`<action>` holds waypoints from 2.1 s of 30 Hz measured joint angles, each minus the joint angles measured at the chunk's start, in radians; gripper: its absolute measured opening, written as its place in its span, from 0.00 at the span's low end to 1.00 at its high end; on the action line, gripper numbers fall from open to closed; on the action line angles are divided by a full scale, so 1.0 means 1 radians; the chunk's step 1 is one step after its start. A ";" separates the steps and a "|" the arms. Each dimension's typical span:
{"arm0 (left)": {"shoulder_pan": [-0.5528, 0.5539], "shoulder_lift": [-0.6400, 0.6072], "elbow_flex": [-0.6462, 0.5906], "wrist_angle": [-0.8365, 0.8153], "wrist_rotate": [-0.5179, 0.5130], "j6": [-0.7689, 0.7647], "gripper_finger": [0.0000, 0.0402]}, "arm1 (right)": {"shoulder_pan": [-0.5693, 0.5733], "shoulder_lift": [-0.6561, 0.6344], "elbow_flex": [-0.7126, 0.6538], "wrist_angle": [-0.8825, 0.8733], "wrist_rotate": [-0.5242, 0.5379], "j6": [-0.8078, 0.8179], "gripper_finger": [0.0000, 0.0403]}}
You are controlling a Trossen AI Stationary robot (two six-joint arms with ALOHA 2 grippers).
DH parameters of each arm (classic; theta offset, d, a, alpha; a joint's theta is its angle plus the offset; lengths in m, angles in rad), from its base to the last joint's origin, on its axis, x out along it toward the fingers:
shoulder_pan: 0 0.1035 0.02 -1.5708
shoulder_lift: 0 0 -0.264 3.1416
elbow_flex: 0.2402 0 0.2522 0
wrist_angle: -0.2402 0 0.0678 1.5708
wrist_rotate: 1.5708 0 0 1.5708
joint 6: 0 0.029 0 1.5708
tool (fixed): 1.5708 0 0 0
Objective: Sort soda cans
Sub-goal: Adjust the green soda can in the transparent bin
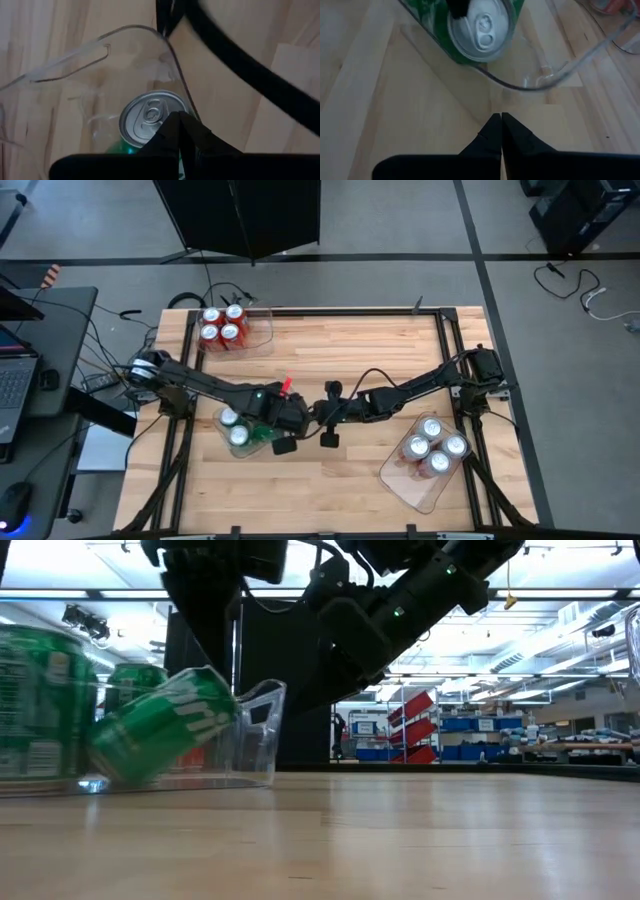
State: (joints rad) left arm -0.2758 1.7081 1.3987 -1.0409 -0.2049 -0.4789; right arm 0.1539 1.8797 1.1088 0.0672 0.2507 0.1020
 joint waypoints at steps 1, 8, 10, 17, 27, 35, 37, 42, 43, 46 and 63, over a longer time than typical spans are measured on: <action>-0.008 -0.004 0.000 -0.014 0.000 -0.016 0.01 | 0.000 0.000 0.000 0.001 -0.001 0.000 0.00; -0.088 -0.044 0.000 -0.168 -0.080 -0.178 0.01 | 0.001 0.000 0.000 -0.005 -0.008 0.000 0.00; -0.114 -0.062 0.000 -0.213 -0.101 -0.237 0.01 | 0.001 0.000 0.000 -0.006 -0.008 0.000 0.00; -0.211 -0.094 -0.002 -0.326 -0.168 -0.428 0.01 | 0.002 0.000 0.000 -0.008 -0.009 0.000 0.00; -0.215 -0.108 -0.003 -0.292 -0.241 -0.357 0.00 | 0.003 -0.002 0.012 0.078 -0.103 -0.025 0.00; 0.024 -0.116 -0.021 -0.015 -0.047 0.085 0.00 | 0.020 -0.003 0.037 0.075 -0.159 -0.053 0.00; 0.075 -0.116 -0.040 -0.006 -0.016 0.149 0.00 | 0.026 0.013 0.037 0.088 -0.179 -0.046 0.00; 0.187 -0.116 -0.111 0.023 0.004 0.299 0.00 | 0.032 0.075 0.037 0.156 -0.184 -0.042 0.00; 0.210 -0.114 -0.130 0.049 0.029 0.327 0.00 | 0.032 0.082 0.037 0.170 -0.184 -0.038 0.00; 0.265 -0.111 -0.186 0.148 0.112 0.409 0.00 | 0.032 0.100 0.037 0.201 -0.169 -0.026 0.00; 0.313 -0.110 -0.349 0.339 0.231 0.559 0.00 | 0.009 0.101 0.037 0.216 -0.165 -0.026 0.00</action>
State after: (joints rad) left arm 0.0376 1.5977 1.0502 -0.7021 0.0262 0.0805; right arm 0.1631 1.9804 1.1458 0.2828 0.0856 0.0761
